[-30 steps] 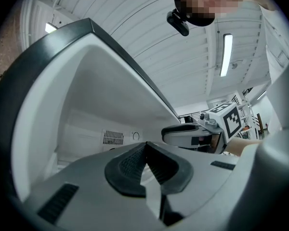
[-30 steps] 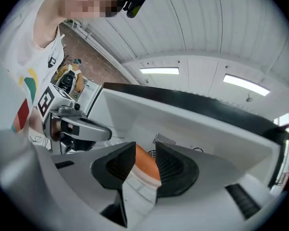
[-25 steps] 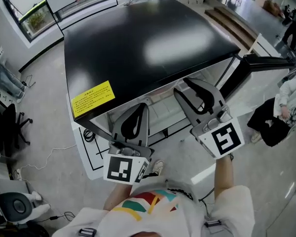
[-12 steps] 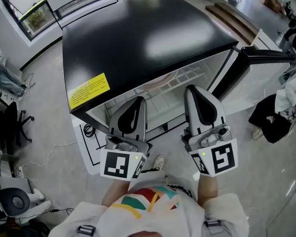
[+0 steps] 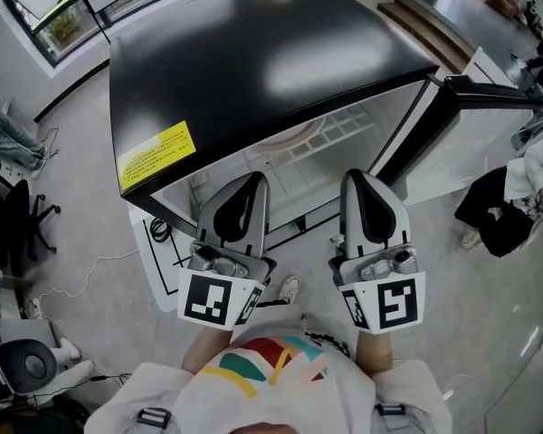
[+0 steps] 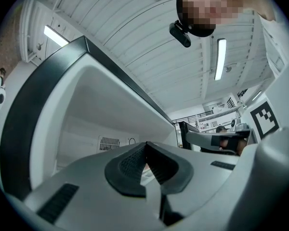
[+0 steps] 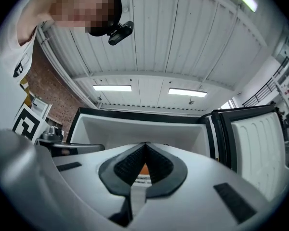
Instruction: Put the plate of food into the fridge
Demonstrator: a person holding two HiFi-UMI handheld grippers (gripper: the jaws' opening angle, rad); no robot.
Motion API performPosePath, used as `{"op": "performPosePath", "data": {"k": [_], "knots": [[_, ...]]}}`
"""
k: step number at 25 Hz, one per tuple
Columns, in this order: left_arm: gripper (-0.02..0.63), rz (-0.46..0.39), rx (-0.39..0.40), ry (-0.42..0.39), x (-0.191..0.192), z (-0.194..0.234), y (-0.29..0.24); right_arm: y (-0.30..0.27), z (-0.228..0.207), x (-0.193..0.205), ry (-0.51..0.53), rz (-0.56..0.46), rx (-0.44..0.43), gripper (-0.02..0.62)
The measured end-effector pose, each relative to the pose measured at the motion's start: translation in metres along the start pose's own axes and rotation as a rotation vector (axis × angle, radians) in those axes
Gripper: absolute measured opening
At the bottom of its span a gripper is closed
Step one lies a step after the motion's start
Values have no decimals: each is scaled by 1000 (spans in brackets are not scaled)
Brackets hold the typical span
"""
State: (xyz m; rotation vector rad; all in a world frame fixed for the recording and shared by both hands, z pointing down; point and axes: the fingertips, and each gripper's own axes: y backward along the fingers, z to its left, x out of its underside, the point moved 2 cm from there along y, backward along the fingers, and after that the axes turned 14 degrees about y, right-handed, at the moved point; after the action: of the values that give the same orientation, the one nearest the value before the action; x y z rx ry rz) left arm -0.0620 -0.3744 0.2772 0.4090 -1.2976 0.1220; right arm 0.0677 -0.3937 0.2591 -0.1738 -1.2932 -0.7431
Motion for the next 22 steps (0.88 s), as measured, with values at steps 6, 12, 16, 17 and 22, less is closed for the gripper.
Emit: {"op": "performPosePath", "data": {"k": [6,12,16,17,22], "knots": [[6,8,-25,-7,5,4,6,3,13,12,-11,31,-18,2],[6,-16,-31,-23,1,3,8,9,20,23,-19,55,-34,2],[6,-19,-33,-29,2,2,10,14,23,25,-11,72,-39,2],[6,-19,-34,-29,2,2,11,15,24,26,-2,78,-39,2],[6,-23,-30,-33,1,-1,10,16,25,25,8,83,-42,2]]}}
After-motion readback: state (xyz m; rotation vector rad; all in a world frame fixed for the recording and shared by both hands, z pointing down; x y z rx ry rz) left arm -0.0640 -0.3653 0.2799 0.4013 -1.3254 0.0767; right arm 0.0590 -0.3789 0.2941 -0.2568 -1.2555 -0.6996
